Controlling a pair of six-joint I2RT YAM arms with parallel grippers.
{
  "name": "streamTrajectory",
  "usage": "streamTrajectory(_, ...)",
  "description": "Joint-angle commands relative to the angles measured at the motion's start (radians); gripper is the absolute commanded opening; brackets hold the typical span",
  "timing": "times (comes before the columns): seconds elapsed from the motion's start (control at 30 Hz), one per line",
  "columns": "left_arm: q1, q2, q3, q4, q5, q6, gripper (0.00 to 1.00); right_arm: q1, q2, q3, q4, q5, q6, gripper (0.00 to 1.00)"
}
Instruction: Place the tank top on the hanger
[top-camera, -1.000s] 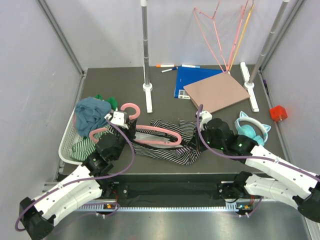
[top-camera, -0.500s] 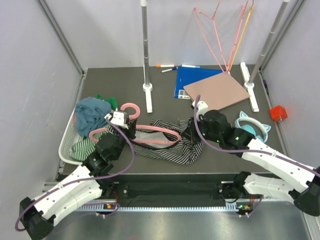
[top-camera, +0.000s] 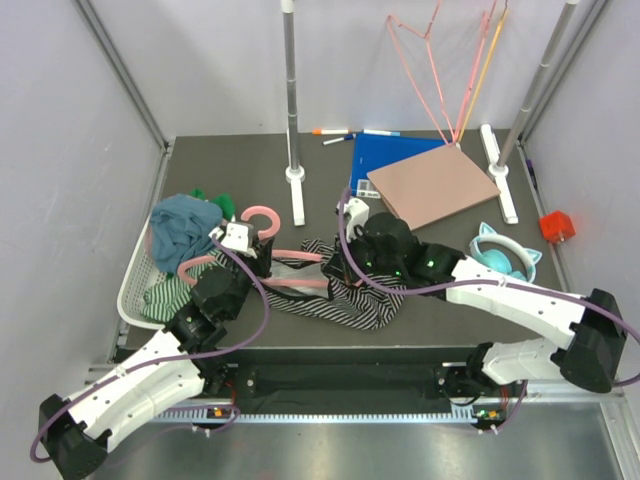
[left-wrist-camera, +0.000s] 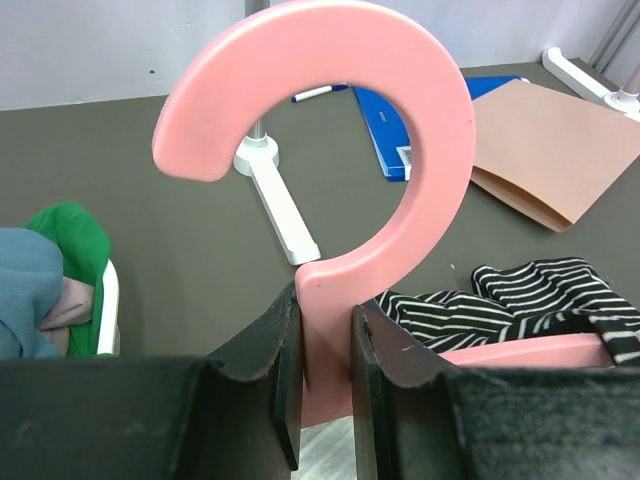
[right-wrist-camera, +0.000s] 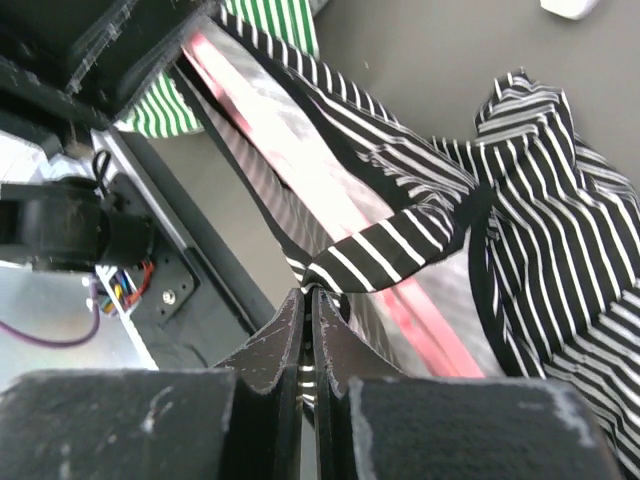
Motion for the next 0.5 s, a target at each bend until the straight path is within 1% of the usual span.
streamTrajectory(0.0, 0.000, -0.012, 0.003, 0.072, -0.007, 0.008, 0.00, 0.017, 0.060, 0.105, 0.090, -0.026, -0.031, 0.00)
streamTrajectory(0.23, 0.000, -0.012, -0.001, 0.077, 0.002, 0.006, 0.00, 0.028, 0.151, 0.164, 0.160, -0.085, -0.026, 0.00)
streamTrajectory(0.47, 0.000, -0.010, -0.004, 0.081, -0.007, 0.006, 0.00, 0.067, 0.200, 0.168, 0.196, -0.127, -0.025, 0.00)
